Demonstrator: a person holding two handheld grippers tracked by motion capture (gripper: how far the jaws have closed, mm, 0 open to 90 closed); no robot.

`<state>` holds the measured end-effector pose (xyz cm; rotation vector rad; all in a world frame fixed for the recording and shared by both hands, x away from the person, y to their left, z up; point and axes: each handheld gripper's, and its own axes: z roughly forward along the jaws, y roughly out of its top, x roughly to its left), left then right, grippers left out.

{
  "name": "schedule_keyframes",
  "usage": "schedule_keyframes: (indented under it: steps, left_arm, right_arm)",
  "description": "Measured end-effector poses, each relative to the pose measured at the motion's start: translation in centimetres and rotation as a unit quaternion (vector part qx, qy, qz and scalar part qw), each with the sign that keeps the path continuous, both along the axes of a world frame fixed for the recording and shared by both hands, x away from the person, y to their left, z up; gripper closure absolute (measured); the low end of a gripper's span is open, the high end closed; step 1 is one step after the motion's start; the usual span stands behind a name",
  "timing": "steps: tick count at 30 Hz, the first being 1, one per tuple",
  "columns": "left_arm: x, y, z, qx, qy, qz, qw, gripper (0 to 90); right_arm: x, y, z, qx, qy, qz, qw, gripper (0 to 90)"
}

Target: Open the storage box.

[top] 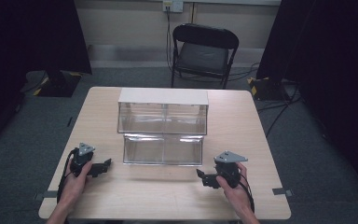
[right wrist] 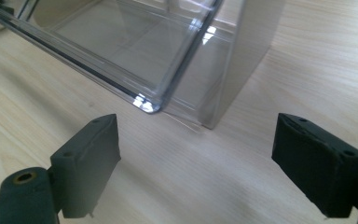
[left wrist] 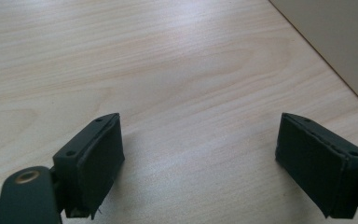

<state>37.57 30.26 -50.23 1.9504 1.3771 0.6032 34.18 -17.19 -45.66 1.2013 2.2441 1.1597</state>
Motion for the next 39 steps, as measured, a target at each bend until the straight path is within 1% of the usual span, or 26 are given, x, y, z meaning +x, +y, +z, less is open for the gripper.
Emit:
schedule_keyframes:
  steps: [3,8,11,12,14,16,18,20,22,27,29,33,35,38,39]
  left_arm:
    - [0.0,0.0,0.0,0.000,0.000,0.000,1.0000,14.5]
    - [0.0,0.0,0.0,0.000,0.000,0.000,1.0000,14.5]
    - [0.0,0.0,0.0,0.000,0.000,0.000,1.0000,14.5]
    - [0.0,0.0,0.0,0.000,0.000,0.000,1.0000,14.5]
    - [0.0,0.0,0.0,0.000,0.000,0.000,1.0000,14.5]
    - [0.0,0.0,0.0,0.000,0.000,0.000,1.0000,14.5]
    - [0.0,0.0,0.0,0.000,0.000,-0.001,1.0000,14.4]
    - [0.0,0.0,0.0,-0.001,0.000,0.000,1.0000,14.4]
    - [0.0,0.0,0.0,0.000,0.000,-0.001,1.0000,14.4]
    - [0.0,0.0,0.0,0.000,0.000,0.000,1.0000,14.4]
    - [0.0,0.0,0.0,0.000,0.000,0.000,1.0000,14.4]
    - [0.0,0.0,0.0,-0.001,0.000,0.000,1.0000,14.4]
    - [0.0,0.0,0.0,0.000,0.000,0.000,1.0000,14.4]
    - [0.0,0.0,0.0,-0.001,0.000,0.000,1.0000,14.4]
    - [0.0,0.0,0.0,0.000,0.000,-0.001,1.0000,14.4]
  right_arm:
    - [0.2,0.5,0.1,-0.007,0.004,0.006,0.9999,14.3]
    - [0.9,1.5,0.1,-0.012,0.005,0.011,0.9999,14.3]
    - [1.6,2.3,0.0,-0.021,0.014,0.015,0.9996,14.4]
    - [1.6,2.3,0.0,-0.021,0.014,0.015,0.9996,14.4]
    - [1.9,2.6,-0.1,-0.017,0.014,0.013,0.9997,13.9]
    - [2.2,2.7,-0.3,-0.015,0.013,0.019,0.9996,13.7]
    - [2.3,2.8,-0.6,-0.015,0.012,0.018,0.9996,13.8]
    - [2.4,2.7,-0.9,-0.010,0.010,0.017,0.9997,13.7]
    - [2.4,2.7,-0.9,-0.008,0.012,0.017,0.9998,13.7]
    - [2.2,2.7,-1.0,-0.008,0.004,0.016,0.9998,13.7]
    - [2.2,2.6,-1.0,0.000,0.005,0.017,0.9998,13.7]
    - [2.2,2.7,-1.0,0.004,0.002,0.020,0.9998,13.6]
    - [2.1,2.7,-1.0,0.010,0.001,0.022,0.9997,13.5]
    - [2.0,2.8,-0.8,0.013,-0.004,0.027,0.9996,13.4]
    - [1.9,2.9,-0.7,0.018,-0.007,0.030,0.9994,13.4]
